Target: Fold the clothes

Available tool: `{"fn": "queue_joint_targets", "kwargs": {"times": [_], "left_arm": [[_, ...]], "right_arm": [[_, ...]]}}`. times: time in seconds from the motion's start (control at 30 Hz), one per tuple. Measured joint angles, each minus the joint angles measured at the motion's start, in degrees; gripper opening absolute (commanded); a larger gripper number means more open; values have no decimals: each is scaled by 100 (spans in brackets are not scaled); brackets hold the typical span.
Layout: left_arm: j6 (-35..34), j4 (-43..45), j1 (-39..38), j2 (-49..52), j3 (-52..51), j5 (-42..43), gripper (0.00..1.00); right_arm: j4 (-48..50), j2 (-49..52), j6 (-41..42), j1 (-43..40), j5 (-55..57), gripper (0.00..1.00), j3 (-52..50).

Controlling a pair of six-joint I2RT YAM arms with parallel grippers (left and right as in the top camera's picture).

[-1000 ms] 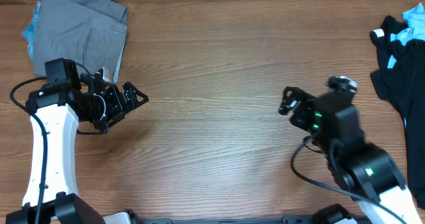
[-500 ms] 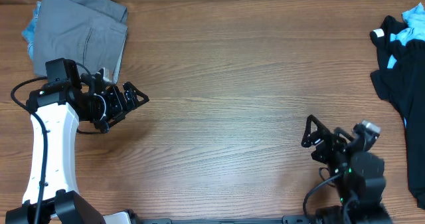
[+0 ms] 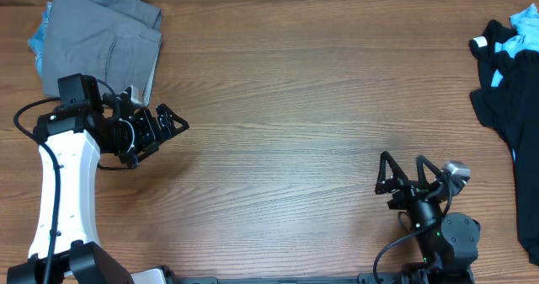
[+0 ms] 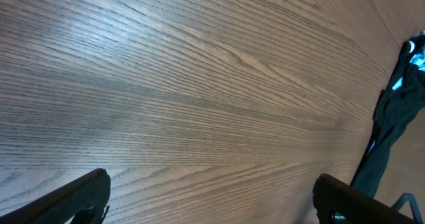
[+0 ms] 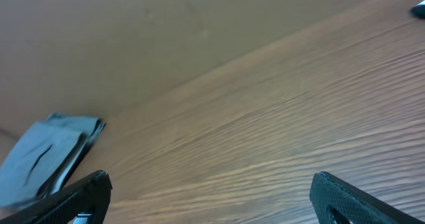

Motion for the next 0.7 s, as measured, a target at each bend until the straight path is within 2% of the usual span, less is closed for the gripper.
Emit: {"fn": "queue_joint_targets", "kwargs": {"times": [0.17,0.47,0.7], "left_arm": [[0,0,0,0,0,0,100],[0,2,0,0,0,-2,100],[0,0,0,0,0,0,100]], "right_arm": [[11,-337,-35,-369,-4,100,-157],[688,-356,-96,-400,-11,100,-535],[1073,-356,-634,-400,-343,100,-651]]}}
